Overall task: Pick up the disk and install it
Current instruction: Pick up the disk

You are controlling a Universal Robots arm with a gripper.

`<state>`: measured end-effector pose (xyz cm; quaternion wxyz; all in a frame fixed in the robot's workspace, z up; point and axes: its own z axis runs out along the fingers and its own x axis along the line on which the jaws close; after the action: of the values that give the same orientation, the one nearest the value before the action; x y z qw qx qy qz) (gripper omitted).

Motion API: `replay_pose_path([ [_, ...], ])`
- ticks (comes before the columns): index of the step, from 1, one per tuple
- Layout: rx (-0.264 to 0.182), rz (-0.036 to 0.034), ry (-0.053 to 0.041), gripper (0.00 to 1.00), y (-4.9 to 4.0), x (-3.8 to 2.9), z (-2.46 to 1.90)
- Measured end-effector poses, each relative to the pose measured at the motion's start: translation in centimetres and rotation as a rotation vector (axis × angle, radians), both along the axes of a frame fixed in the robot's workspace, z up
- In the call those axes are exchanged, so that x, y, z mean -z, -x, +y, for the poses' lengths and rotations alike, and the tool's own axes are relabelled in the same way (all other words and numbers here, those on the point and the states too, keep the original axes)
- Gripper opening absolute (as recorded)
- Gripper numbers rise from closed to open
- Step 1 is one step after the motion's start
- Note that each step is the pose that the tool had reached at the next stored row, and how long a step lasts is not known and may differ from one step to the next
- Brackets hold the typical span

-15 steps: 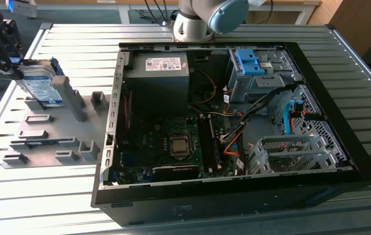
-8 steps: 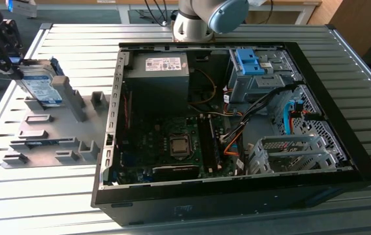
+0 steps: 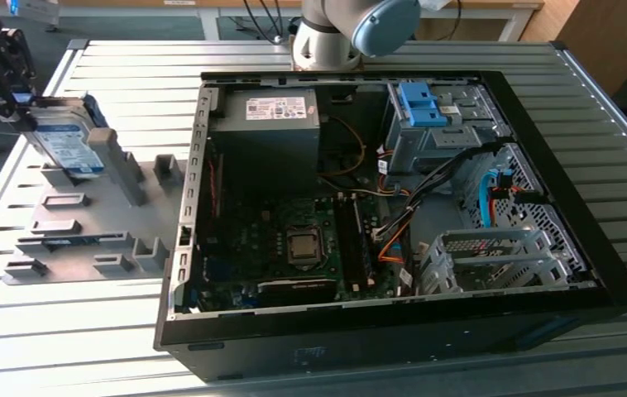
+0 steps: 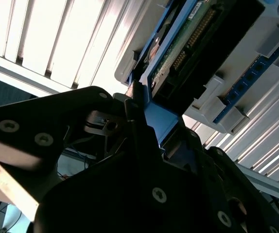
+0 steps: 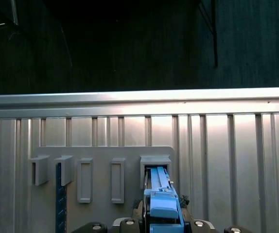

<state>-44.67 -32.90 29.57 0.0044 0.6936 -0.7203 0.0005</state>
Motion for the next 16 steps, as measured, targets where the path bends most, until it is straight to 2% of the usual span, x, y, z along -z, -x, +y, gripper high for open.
replay_pose_path([
  [2,0.0,0.0001,0.0,0.36,0.0,-0.2,0.0],
  [3,0.0,0.0,0.0,0.36,0.0,-0.51,0.0],
  [16,0.0,0.0,0.0,0.36,0.0,-2.63,0.01],
])
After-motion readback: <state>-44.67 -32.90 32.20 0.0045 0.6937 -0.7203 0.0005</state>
